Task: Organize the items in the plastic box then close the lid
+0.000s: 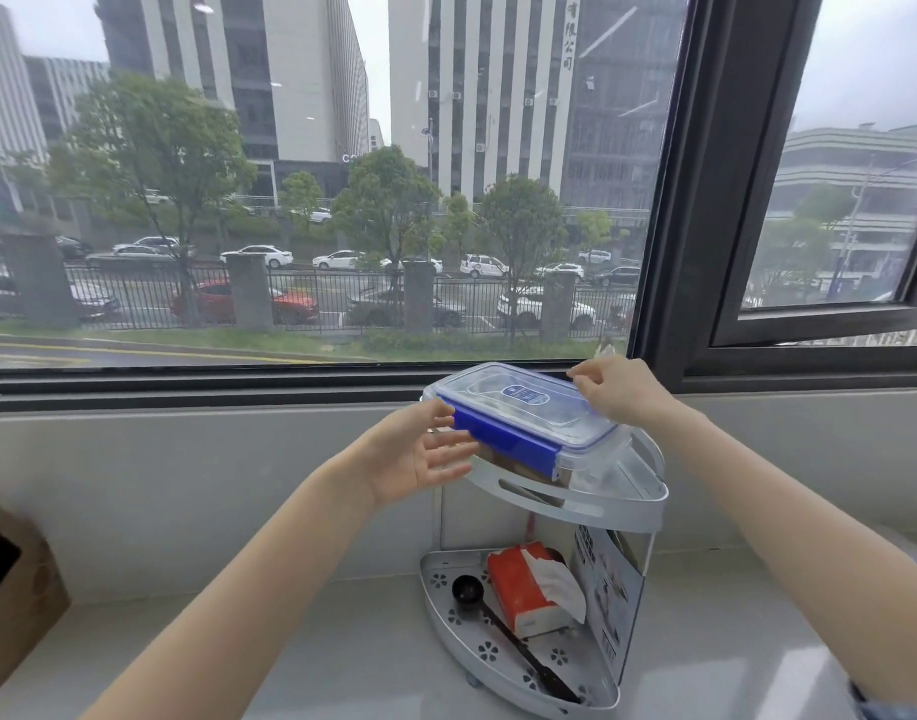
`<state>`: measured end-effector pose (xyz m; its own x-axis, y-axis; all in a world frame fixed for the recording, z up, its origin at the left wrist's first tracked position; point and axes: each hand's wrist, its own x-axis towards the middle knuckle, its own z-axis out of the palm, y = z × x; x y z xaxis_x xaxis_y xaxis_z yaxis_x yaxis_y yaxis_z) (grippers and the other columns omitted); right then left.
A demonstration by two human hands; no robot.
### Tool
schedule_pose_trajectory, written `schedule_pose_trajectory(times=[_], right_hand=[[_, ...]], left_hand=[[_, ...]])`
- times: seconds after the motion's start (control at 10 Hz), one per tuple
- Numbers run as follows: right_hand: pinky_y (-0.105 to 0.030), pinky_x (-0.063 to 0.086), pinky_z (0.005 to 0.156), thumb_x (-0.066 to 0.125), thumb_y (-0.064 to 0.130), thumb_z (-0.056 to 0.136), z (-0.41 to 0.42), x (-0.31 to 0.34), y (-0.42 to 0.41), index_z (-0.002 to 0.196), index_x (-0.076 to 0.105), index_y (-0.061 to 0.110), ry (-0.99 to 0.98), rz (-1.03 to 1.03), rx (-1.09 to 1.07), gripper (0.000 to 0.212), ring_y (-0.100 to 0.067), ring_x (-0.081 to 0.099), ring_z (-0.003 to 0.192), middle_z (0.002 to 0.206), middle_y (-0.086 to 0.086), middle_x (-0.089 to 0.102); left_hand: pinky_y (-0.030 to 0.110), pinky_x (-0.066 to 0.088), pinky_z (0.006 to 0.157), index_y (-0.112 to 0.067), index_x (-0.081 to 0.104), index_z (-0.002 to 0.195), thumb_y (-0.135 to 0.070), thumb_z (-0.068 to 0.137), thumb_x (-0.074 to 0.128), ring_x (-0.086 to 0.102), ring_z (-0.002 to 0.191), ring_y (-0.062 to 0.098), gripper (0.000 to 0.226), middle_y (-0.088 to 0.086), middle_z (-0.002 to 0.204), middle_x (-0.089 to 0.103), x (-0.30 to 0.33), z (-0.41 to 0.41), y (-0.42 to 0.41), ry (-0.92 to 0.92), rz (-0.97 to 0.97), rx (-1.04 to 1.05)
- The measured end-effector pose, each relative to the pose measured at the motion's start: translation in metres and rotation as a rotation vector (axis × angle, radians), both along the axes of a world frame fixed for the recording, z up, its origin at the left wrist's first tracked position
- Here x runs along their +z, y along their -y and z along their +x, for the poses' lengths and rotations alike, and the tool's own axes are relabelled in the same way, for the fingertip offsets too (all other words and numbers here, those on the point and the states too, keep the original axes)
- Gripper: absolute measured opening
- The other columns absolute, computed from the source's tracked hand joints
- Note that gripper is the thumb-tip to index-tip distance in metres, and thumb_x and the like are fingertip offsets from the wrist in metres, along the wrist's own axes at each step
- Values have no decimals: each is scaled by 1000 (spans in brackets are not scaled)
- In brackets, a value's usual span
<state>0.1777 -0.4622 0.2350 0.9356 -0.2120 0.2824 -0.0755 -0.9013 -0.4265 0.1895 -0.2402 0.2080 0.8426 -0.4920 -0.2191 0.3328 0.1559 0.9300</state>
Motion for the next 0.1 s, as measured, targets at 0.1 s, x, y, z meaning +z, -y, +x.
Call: schedule_pose_trajectory(times=[0.1], right_hand=[[-31, 49, 84, 40, 16, 94, -5, 14, -12, 124, 56, 11, 45, -28, 6, 35, -25, 64, 91, 126, -11, 62]], left_hand=[[33, 48, 81, -10, 49, 96, -18, 87, 45, 58, 87, 19, 13, 10, 105, 56, 12, -5, -11, 85, 68, 71]])
